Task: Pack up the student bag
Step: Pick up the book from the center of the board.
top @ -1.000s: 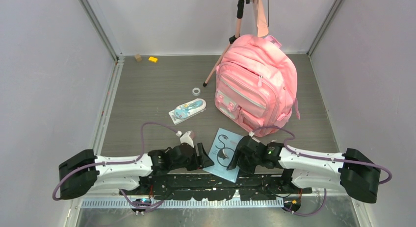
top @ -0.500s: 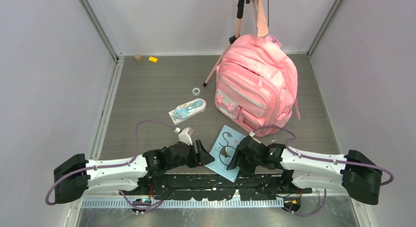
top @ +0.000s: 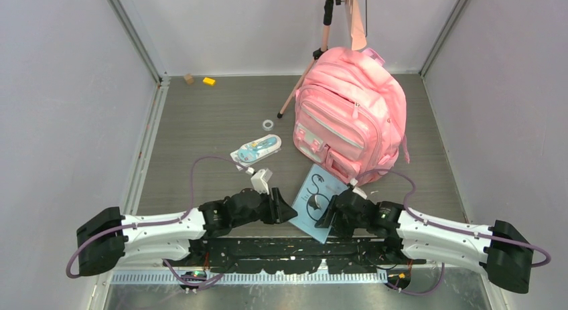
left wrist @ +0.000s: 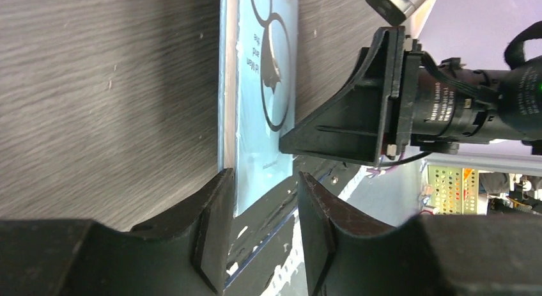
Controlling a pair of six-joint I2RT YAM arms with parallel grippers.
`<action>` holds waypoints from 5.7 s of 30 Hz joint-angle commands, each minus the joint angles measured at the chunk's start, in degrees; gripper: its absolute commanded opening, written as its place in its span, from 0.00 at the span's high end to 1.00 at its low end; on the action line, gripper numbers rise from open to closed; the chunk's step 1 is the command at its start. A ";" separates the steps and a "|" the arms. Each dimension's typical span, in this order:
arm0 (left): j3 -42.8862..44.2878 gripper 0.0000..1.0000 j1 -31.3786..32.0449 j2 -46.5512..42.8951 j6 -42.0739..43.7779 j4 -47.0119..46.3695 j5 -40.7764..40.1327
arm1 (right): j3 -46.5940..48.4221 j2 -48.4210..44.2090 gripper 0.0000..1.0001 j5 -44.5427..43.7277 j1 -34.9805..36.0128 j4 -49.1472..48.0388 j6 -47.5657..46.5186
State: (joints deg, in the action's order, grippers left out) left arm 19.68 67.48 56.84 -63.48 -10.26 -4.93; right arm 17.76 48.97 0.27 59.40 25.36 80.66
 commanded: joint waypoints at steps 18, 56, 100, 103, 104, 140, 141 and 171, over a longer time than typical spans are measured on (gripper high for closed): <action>11.27 0.62 1.35 -0.28 4.67 -16.16 14.51 | 1.03 5.80 0.29 -17.65 -1.31 -23.13 -4.25; 24.48 0.07 -0.28 -3.01 40.32 24.08 -4.50 | -4.28 -29.20 0.11 -34.70 -1.35 -5.99 -3.66; 27.61 1.00 -14.32 2.40 54.60 18.48 18.66 | 44.54 -5.55 0.00 -31.31 -1.60 13.42 -51.22; 26.77 1.00 -22.87 -1.74 49.36 17.05 30.83 | 57.05 2.57 0.00 -24.48 -5.03 18.33 -56.66; 26.73 1.00 -26.80 -2.53 47.37 16.42 35.89 | 59.15 6.63 0.00 -21.78 -6.51 19.37 -57.63; 31.72 1.00 -49.91 0.10 14.15 -21.19 71.90 | 88.37 31.27 0.33 44.65 -30.00 25.53 -66.28; 32.98 1.00 -49.91 0.51 15.39 -19.06 71.35 | 88.30 31.05 0.37 46.09 -29.98 25.48 -66.17; 67.11 0.04 -44.55 31.73 41.56 7.76 56.86 | 97.88 18.52 1.00 0.56 -29.95 13.72 -78.14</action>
State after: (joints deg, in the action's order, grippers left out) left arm 81.08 21.80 86.11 -23.31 -2.07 49.43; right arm 109.56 66.52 3.01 29.45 46.37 6.13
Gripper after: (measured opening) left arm 0.964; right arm 0.232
